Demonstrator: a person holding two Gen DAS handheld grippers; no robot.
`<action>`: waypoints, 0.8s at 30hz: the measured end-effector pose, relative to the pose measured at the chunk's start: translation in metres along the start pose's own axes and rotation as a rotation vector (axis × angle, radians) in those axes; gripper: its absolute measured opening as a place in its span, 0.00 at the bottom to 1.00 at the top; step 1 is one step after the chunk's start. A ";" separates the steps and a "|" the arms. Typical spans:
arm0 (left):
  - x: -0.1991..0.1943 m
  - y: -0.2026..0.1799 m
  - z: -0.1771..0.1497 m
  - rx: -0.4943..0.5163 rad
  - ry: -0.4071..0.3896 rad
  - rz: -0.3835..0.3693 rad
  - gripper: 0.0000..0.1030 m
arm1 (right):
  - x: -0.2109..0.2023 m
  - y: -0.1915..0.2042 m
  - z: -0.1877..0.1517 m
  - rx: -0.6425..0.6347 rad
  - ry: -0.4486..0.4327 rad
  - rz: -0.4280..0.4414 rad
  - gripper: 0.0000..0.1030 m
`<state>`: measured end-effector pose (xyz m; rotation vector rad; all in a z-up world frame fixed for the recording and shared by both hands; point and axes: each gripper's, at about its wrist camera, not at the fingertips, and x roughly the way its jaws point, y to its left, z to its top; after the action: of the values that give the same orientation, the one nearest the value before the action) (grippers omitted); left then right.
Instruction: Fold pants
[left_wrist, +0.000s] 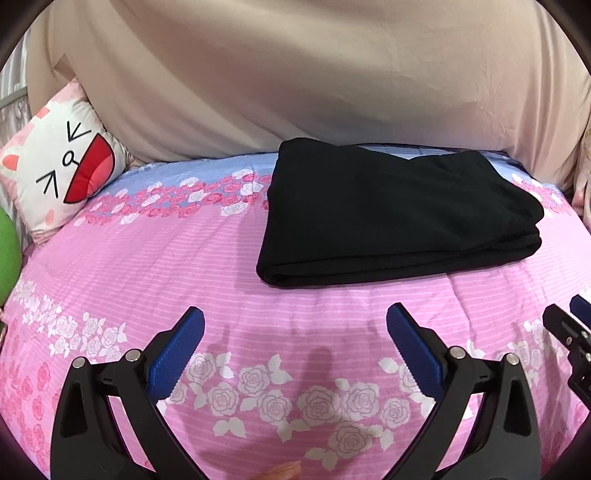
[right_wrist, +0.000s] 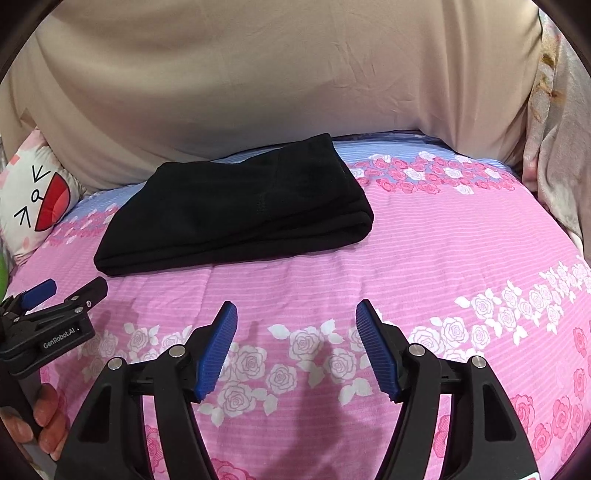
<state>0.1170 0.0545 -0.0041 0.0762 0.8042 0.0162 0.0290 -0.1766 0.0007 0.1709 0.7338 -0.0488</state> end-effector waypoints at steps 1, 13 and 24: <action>0.000 0.002 0.000 -0.008 0.002 -0.006 0.94 | 0.000 0.000 0.000 -0.001 0.000 -0.002 0.64; -0.004 0.004 0.000 -0.017 -0.044 -0.024 0.92 | 0.003 0.000 -0.002 0.000 0.012 0.001 0.64; -0.010 -0.005 0.000 0.025 -0.068 -0.028 0.90 | 0.005 0.003 -0.003 0.000 0.013 -0.015 0.67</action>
<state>0.1101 0.0493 0.0022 0.0880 0.7376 -0.0230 0.0307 -0.1735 -0.0042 0.1655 0.7479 -0.0620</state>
